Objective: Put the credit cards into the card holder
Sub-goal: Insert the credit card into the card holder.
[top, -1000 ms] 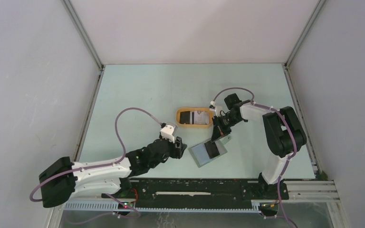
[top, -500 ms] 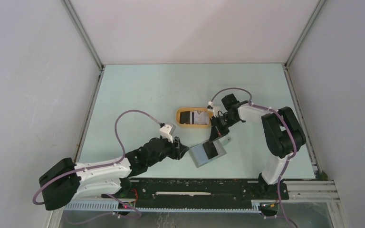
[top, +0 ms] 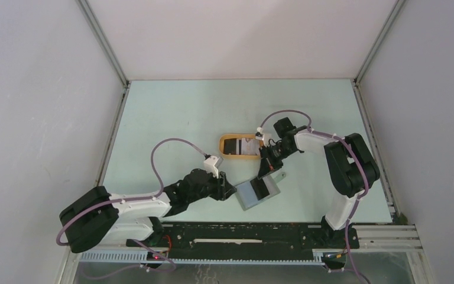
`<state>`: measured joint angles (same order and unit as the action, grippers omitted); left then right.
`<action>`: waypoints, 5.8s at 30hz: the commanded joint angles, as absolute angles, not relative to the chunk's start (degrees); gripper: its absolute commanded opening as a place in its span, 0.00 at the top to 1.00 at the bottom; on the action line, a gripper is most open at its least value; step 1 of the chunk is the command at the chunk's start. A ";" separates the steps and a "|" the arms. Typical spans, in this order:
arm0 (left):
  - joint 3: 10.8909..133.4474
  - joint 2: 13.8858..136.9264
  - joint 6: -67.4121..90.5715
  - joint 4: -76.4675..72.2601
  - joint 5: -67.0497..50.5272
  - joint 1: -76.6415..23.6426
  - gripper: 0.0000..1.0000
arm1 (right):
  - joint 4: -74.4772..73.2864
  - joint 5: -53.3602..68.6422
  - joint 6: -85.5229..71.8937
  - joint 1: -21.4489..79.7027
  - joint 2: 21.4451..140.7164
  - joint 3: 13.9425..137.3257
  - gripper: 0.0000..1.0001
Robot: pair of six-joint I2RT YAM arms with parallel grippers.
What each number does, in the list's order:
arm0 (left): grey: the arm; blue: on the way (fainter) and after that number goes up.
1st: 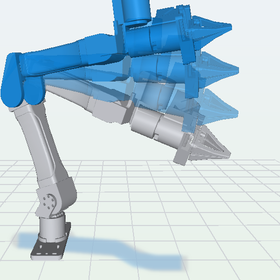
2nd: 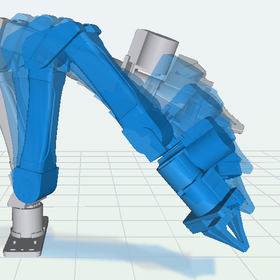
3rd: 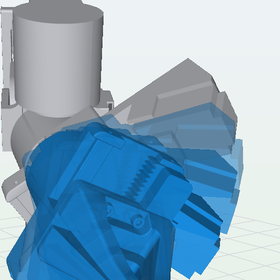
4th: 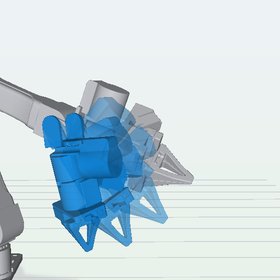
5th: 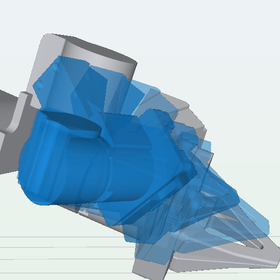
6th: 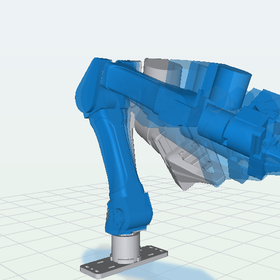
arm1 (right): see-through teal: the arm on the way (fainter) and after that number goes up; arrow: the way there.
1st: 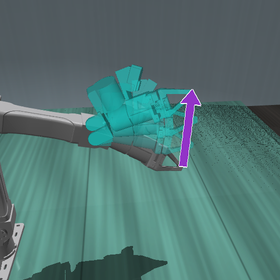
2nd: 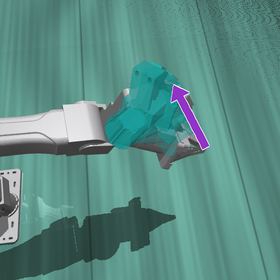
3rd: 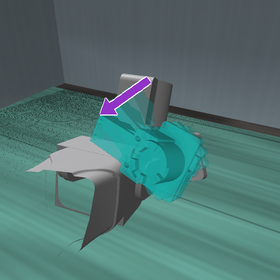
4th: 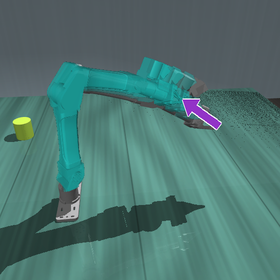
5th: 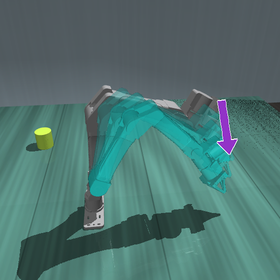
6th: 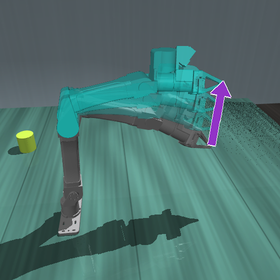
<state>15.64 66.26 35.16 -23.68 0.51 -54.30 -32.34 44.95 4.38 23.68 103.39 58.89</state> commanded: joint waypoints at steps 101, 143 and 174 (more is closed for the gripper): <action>22.15 83.63 39.91 -30.95 -19.87 -48.86 0.69 | -51.82 39.64 22.71 29.52 106.40 64.02 0.49; 22.33 84.27 39.81 -31.65 -20.92 -48.36 0.69 | -51.97 43.09 22.90 30.42 108.08 67.06 0.53; 21.40 74.57 37.69 -24.40 -15.68 -47.74 0.67 | -54.58 46.96 27.52 32.54 106.95 69.63 0.57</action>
<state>20.32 80.60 39.90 -28.10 -18.74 -48.25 -53.08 44.49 24.05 33.50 110.91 67.94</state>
